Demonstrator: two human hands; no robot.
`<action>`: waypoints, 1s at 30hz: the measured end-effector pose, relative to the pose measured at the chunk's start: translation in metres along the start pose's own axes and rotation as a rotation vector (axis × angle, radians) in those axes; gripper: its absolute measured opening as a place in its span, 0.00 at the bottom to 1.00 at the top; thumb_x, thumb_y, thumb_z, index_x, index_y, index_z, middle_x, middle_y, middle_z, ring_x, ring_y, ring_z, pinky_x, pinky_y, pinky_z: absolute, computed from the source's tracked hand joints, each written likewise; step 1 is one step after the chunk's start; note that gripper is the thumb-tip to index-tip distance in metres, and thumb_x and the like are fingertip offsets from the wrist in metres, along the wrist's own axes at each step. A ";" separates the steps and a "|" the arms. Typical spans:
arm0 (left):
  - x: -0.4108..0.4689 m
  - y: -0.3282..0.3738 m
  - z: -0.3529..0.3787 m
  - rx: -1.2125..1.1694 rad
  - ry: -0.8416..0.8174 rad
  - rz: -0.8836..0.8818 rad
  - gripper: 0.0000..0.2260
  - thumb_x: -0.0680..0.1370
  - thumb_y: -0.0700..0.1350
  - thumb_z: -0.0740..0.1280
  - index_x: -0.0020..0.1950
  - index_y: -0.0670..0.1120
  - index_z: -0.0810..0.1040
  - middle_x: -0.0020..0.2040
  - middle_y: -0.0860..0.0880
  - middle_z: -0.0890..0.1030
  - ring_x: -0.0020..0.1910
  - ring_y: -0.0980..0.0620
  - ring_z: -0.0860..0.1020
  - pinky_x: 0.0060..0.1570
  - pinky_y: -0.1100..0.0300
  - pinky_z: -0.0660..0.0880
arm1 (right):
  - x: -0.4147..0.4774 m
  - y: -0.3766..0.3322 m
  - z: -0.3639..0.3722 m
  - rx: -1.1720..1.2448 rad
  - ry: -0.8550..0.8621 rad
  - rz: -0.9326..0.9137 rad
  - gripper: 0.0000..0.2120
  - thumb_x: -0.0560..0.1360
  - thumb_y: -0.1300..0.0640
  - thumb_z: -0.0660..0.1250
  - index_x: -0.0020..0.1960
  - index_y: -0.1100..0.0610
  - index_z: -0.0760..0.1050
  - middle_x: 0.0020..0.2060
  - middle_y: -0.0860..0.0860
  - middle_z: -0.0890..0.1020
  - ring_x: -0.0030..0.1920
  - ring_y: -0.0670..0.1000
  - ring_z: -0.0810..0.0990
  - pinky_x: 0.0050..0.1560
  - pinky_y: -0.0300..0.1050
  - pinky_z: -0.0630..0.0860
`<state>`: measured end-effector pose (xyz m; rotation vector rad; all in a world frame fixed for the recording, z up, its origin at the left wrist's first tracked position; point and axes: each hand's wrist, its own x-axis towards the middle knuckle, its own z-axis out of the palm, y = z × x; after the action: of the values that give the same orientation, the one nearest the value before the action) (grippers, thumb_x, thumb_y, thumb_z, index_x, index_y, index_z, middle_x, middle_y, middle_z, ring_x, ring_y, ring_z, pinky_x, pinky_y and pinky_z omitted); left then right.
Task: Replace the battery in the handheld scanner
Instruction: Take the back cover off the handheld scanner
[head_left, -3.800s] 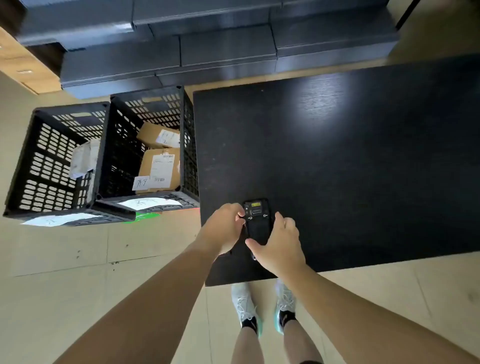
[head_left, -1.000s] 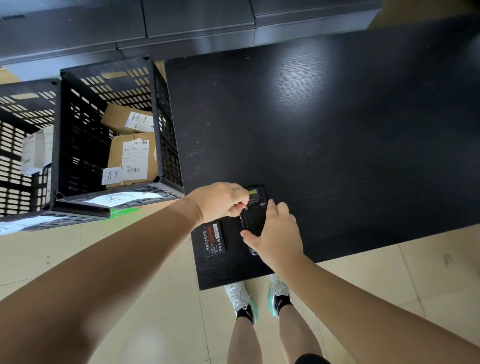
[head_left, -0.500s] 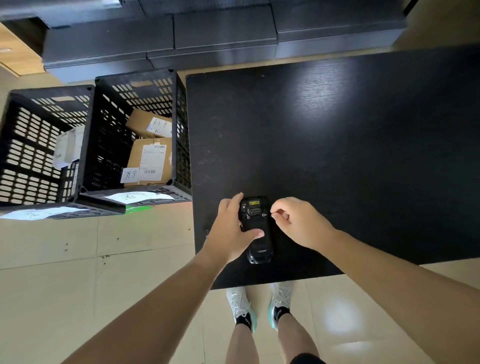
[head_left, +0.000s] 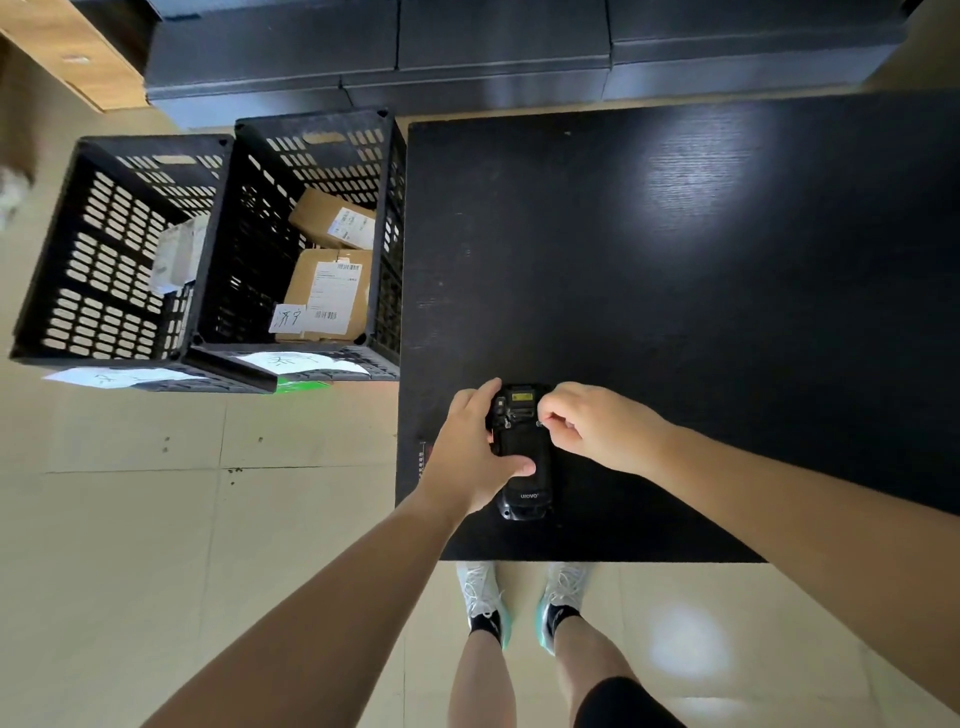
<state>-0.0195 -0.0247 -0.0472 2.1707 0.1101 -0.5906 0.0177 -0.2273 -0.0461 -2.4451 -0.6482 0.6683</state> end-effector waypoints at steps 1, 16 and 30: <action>0.000 0.000 0.000 -0.004 -0.001 0.001 0.45 0.64 0.47 0.80 0.76 0.52 0.61 0.59 0.58 0.67 0.47 0.60 0.75 0.49 0.71 0.73 | 0.001 0.001 -0.001 -0.013 -0.009 -0.018 0.03 0.77 0.58 0.64 0.48 0.55 0.76 0.45 0.46 0.75 0.38 0.45 0.71 0.38 0.43 0.73; 0.000 -0.006 0.001 -0.027 -0.011 -0.005 0.45 0.65 0.48 0.80 0.77 0.54 0.60 0.60 0.60 0.68 0.48 0.60 0.76 0.46 0.71 0.74 | 0.016 0.016 -0.012 -0.252 -0.102 -0.299 0.04 0.79 0.58 0.62 0.45 0.56 0.72 0.40 0.47 0.72 0.34 0.49 0.72 0.32 0.39 0.65; 0.003 -0.011 0.004 0.020 0.000 0.002 0.46 0.64 0.51 0.80 0.76 0.57 0.60 0.59 0.63 0.67 0.48 0.58 0.75 0.49 0.68 0.76 | 0.046 0.016 -0.036 -0.411 -0.185 -0.676 0.03 0.75 0.63 0.67 0.44 0.58 0.79 0.39 0.53 0.77 0.41 0.55 0.75 0.45 0.51 0.76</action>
<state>-0.0214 -0.0211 -0.0589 2.1896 0.1028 -0.5927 0.0785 -0.2262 -0.0433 -2.2832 -1.7235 0.5108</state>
